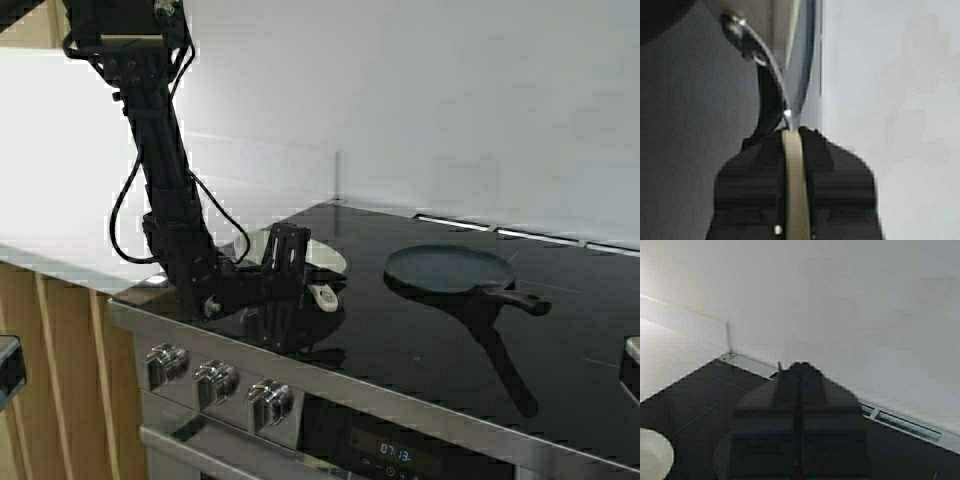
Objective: Wash the pan
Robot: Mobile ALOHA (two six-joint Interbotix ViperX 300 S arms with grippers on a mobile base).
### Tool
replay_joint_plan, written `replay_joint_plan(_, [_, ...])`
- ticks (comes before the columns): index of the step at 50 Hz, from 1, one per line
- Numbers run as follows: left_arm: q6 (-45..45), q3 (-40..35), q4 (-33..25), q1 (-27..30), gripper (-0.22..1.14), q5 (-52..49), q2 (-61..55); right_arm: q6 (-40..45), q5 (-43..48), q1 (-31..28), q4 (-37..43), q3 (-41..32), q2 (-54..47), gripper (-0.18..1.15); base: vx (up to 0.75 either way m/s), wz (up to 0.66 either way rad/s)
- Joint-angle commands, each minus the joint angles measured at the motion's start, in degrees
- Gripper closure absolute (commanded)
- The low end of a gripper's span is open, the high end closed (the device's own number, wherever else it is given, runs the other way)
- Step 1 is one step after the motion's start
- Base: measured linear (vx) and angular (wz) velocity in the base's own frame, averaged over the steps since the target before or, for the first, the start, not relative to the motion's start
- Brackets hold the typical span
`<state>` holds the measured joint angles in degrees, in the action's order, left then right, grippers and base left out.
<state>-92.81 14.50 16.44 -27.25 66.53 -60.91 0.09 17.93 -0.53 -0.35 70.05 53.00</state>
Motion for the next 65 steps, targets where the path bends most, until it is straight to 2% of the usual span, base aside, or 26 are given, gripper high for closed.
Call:
replay_joint_plan(1, [1.1,2.0,-0.2,0.1,0.89,2.1,5.3,0.1,0.4,0.0,-0.1,-1.0,-0.5,0.92,0.0,0.05])
replay_joint_plan(31, [4.3,16.1,-0.6,0.1,0.89,11.7,14.6,0.1,0.1,-2.1,-0.1,-1.1,-1.8,0.91,0.0,0.28])
replay_joint_plan(65, [4.4,17.4,0.4,0.2,0.89,12.0,15.2,-0.1,0.1,-2.1,-0.1,-0.4,-3.9,0.91,-0.04,0.41])
